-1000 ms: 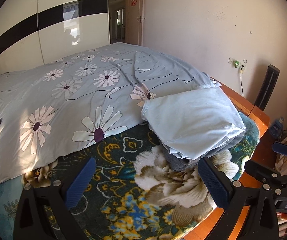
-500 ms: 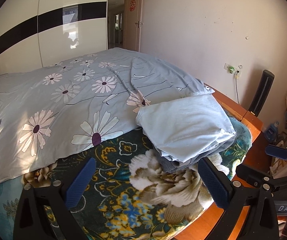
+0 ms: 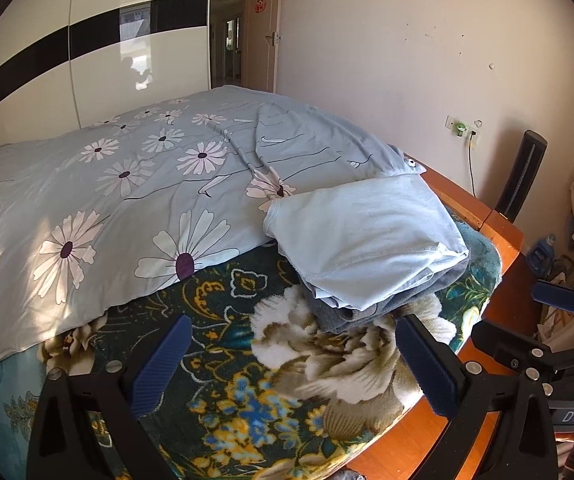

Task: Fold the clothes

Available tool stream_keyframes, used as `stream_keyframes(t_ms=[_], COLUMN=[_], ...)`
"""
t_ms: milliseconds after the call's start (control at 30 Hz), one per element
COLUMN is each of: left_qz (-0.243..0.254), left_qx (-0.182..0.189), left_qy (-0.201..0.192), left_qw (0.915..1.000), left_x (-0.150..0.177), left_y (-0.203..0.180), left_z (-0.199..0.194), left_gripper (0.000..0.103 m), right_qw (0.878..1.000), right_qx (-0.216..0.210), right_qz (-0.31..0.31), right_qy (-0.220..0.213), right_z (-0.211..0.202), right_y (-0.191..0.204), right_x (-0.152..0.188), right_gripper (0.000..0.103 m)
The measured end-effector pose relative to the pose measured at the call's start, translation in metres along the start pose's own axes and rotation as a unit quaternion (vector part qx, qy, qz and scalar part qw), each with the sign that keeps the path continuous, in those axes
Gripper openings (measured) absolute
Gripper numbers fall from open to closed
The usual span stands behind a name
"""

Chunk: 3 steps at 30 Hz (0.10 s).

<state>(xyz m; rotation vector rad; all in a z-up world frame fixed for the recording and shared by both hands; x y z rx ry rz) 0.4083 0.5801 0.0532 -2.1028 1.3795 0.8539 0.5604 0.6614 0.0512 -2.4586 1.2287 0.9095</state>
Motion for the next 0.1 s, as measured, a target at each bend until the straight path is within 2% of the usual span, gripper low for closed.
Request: stream_keyframes(t_ms=[100], left_qz=[-0.001], left_qx=[-0.007], left_qy=[-0.003], left_qw=[1.0000], left_x=[-0.0003], left_y=[0.0015], left_z=[-0.0015], left_gripper=[0.103], right_qw=[1.000], right_qx=[0.000], right_qz=[0.000], right_qy=[0.001], right_z=[0.0012], right_y=[-0.0001], right_x=[0.0005], right_gripper=[0.103])
Point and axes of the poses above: each gripper's, at about its wrist camera, not at the fingertips, and z roughly the way its jaws point, y to its left, x to its underside, the point moved 3 cm from there along z, roughly the way its jaws point, and after that the axes turned 1 degree about -x, right-handed, at the moved point
